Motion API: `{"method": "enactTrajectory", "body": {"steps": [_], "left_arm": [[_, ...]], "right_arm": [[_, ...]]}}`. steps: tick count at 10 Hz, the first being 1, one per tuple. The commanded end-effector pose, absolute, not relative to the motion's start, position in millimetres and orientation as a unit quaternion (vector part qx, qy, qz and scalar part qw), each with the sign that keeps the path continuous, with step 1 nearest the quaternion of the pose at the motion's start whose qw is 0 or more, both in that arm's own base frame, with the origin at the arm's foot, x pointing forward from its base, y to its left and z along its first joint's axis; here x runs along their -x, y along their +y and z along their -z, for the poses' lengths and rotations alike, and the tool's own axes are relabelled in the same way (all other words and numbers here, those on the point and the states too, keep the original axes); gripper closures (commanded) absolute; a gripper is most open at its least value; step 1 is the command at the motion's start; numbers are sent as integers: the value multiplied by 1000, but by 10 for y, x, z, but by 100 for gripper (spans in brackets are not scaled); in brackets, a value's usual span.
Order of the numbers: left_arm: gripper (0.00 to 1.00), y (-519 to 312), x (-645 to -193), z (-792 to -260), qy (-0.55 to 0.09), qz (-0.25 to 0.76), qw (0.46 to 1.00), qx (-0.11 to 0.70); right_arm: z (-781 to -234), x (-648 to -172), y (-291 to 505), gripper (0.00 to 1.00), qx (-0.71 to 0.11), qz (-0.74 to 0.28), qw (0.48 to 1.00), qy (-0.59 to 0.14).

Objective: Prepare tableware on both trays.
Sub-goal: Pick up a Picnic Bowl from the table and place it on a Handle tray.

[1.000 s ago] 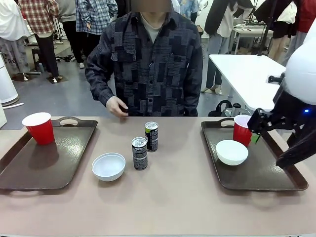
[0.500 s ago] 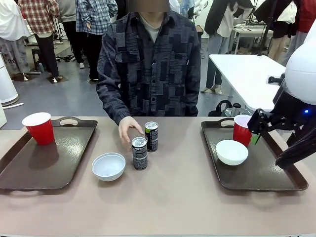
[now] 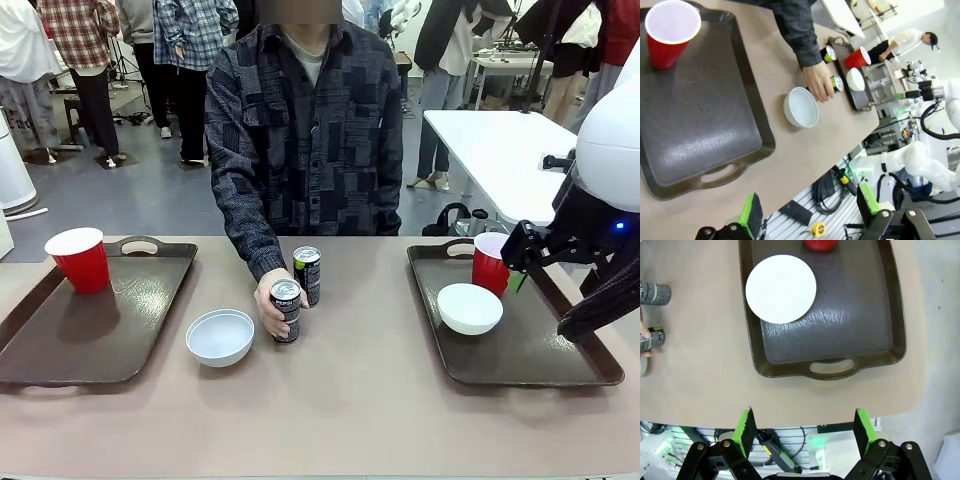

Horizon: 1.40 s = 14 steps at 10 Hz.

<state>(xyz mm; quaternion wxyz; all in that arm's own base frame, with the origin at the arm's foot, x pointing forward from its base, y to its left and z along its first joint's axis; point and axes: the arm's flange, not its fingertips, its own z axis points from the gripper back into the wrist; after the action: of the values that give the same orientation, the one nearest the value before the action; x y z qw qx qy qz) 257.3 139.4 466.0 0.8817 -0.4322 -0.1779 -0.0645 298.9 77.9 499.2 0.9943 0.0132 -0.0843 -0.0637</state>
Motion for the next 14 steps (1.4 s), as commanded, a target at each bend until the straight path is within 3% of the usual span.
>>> {"method": "enactTrajectory", "body": {"steps": [1, 2, 4, 8, 11, 14], "left_arm": [[0, 1394, -2573, -4660, -178, 65, 882, 432], [0, 1095, -2703, -4921, -179, 89, 905, 375], [0, 517, -2901, -5337, -122, 113, 940, 299], [0, -547, -3206, -5222, -38, 180, 973, 137], [0, -1054, -3349, -4688, -101, 236, 966, 12], [0, -804, -3166, -4781, -162, 285, 943, 66]], "right_arm": [[-4992, -2989, 779, 0, -13, 64, 994, -84], [-5179, -2927, 420, 0, -75, 67, 994, -52], [-5514, -2995, -289, 0, -195, 114, 973, -38], [-5496, -3068, -1305, 0, -327, 151, 933, -20], [-5338, -3097, -1437, 0, -377, 137, 916, -10], [-5383, -3036, -1463, 0, -348, 164, 923, -23]]}}
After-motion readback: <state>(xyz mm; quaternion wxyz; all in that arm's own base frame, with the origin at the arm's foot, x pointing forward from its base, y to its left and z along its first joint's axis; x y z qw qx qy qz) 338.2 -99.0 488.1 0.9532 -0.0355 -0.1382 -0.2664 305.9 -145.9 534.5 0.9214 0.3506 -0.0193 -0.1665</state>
